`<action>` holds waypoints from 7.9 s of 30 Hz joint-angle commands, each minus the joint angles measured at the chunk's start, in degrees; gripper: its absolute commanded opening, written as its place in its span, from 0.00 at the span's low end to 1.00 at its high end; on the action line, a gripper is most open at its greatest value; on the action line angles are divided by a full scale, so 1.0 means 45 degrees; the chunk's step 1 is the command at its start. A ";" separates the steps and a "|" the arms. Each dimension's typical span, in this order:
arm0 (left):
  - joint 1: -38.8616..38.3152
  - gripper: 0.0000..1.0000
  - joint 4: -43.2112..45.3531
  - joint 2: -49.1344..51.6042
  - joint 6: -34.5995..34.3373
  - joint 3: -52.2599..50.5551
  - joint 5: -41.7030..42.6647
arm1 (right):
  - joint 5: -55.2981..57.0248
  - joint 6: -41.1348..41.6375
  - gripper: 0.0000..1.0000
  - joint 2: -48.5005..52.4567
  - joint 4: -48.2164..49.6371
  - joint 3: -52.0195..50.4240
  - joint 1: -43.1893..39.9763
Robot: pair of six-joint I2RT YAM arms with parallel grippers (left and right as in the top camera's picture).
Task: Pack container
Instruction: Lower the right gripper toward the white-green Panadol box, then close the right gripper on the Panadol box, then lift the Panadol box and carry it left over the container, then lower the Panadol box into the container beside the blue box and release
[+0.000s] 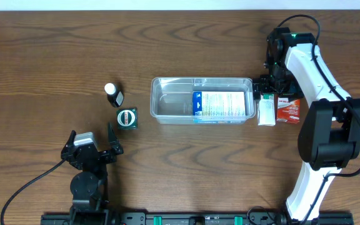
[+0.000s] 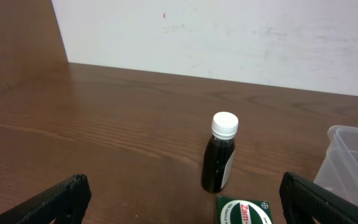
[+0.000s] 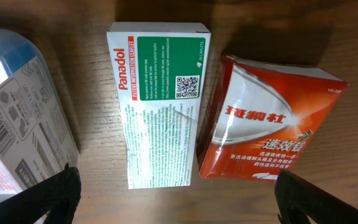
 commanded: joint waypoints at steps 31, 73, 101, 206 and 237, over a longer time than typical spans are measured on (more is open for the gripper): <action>-0.0005 0.98 -0.0413 0.0024 0.0219 -0.0267 -0.0345 | -0.0457 -0.1360 0.94 -0.0384 0.2934 -0.1933 0.0267; -0.0005 0.98 -0.0408 0.0024 0.0223 -0.0267 -0.0345 | -0.1933 -0.1205 0.84 -0.0384 0.4080 -0.1681 0.0248; -0.0005 0.98 -0.0413 0.0024 0.0223 -0.0267 -0.0345 | -0.0597 -0.1307 0.80 -0.0384 0.4498 -0.3303 0.0121; -0.0005 0.98 -0.0413 0.0024 0.0219 -0.0267 -0.0345 | -0.1239 -1.3221 0.52 -0.4333 0.4945 -0.2667 0.5950; -0.0005 0.98 -0.0408 0.0024 0.0219 -0.0267 -0.0345 | -0.3172 0.0607 0.09 -0.4318 0.4425 -0.1928 0.5785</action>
